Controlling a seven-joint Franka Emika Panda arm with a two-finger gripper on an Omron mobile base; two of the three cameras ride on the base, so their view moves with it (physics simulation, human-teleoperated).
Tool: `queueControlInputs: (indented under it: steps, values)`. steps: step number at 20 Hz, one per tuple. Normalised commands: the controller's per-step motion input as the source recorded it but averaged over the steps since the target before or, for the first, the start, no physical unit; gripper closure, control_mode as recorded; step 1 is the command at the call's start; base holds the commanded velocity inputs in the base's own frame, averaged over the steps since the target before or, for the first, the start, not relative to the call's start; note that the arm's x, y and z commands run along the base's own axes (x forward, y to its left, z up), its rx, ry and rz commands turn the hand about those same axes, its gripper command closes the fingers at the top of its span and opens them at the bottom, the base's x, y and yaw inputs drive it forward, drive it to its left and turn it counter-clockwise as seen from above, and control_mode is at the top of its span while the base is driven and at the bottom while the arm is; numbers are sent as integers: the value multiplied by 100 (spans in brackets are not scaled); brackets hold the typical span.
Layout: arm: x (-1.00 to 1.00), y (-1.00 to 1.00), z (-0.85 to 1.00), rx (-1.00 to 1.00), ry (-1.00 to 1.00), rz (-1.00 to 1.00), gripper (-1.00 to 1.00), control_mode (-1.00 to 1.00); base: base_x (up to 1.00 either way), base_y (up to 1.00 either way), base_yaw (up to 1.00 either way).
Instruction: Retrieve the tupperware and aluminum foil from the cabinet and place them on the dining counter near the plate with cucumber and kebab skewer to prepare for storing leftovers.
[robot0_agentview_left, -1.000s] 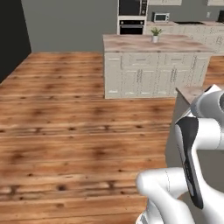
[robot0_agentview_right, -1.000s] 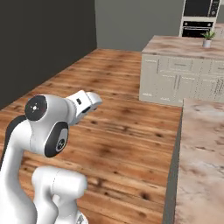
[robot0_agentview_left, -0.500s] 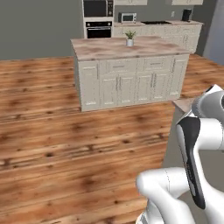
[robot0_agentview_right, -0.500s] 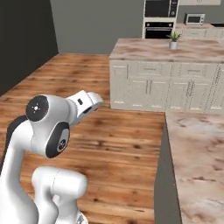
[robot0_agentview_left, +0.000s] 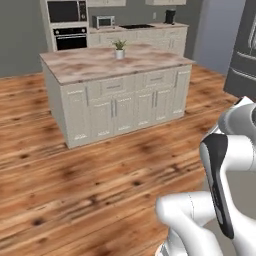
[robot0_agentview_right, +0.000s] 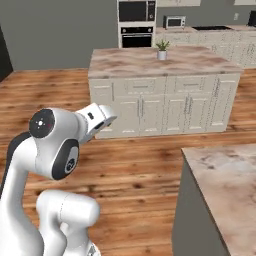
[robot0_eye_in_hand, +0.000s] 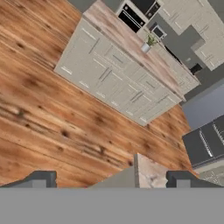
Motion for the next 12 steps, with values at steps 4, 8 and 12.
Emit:
queueControlInputs:
  steps: [4,8,12]
  values:
    - [0,0,0,0,0,0,-100,100,100,64,-44]
    - [0,0,0,0,0,0,-100,100,100,58,-44]
    - [0,0,0,0,0,0,-100,100,100,57,-44]
